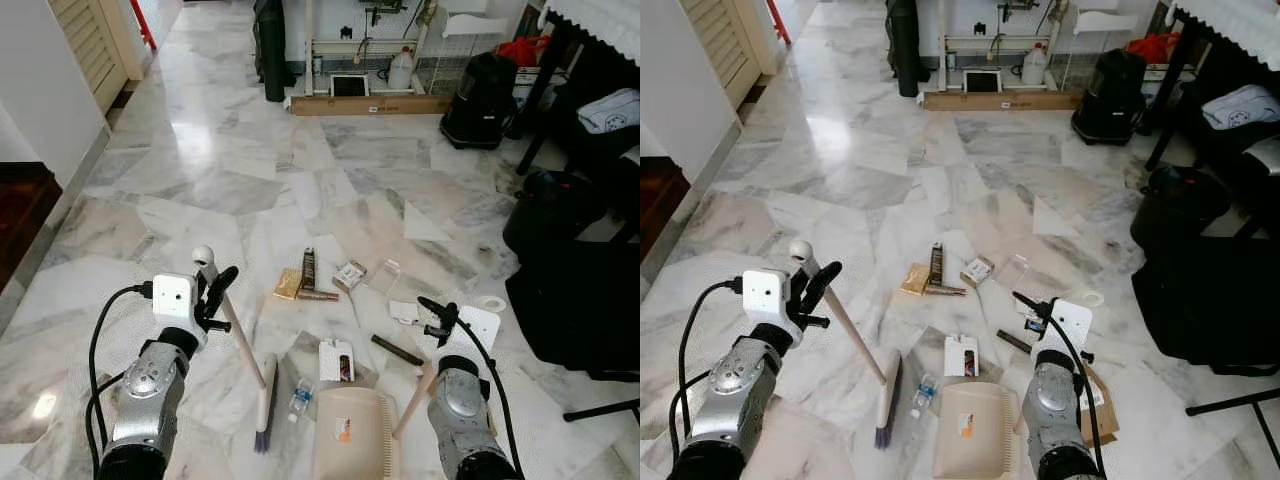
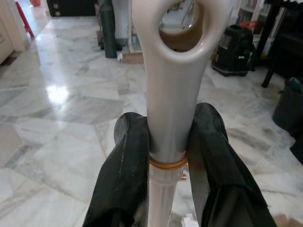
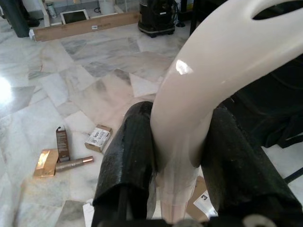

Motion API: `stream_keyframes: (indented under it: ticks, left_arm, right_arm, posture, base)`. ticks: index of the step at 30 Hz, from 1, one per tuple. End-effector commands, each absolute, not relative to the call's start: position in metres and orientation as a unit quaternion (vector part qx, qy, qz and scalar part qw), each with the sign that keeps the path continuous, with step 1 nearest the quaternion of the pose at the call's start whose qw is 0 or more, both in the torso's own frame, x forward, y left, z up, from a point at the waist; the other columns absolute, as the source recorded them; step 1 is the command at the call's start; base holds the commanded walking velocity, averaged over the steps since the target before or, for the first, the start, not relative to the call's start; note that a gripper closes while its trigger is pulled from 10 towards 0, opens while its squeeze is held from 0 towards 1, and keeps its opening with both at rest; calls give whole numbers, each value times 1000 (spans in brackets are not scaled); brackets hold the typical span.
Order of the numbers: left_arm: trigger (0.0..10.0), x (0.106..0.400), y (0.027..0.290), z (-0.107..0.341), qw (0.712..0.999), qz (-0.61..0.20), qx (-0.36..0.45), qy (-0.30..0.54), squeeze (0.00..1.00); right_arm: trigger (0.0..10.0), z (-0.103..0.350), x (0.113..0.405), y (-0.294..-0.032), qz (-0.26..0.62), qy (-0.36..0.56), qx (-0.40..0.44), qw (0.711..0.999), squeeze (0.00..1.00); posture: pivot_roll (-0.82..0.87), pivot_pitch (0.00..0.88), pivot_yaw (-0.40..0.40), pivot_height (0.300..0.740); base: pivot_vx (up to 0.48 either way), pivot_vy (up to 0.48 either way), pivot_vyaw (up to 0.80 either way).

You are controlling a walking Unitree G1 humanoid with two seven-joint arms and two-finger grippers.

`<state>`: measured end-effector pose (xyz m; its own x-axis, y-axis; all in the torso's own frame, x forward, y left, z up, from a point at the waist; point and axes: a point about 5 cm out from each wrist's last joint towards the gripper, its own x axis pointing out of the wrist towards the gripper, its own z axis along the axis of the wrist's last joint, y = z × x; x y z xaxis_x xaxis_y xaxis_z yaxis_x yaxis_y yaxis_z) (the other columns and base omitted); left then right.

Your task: Sweep floor

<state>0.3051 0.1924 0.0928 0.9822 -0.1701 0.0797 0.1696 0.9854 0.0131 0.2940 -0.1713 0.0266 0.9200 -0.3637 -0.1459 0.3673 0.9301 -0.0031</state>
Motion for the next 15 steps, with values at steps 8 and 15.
stream_keyframes:
  ticks: [8, 15]
  left_arm:
    - [10000, 315, 182, 96, 991, -121, -1, -52, 0]
    - [10000, 314, 175, 95, 986, -161, 7, -49, 0]
  right_arm:
    - [10000, 23, 294, -169, -182, 86, 21, 979, 0]
    - [10000, 24, 295, -169, -181, 85, 22, 980, 0]
  posture:
    - [61, 99, -6, 740]
    - [60, 103, -7, 740]
  base:
    - [0, 0, 0]
    - [0, 0, 0]
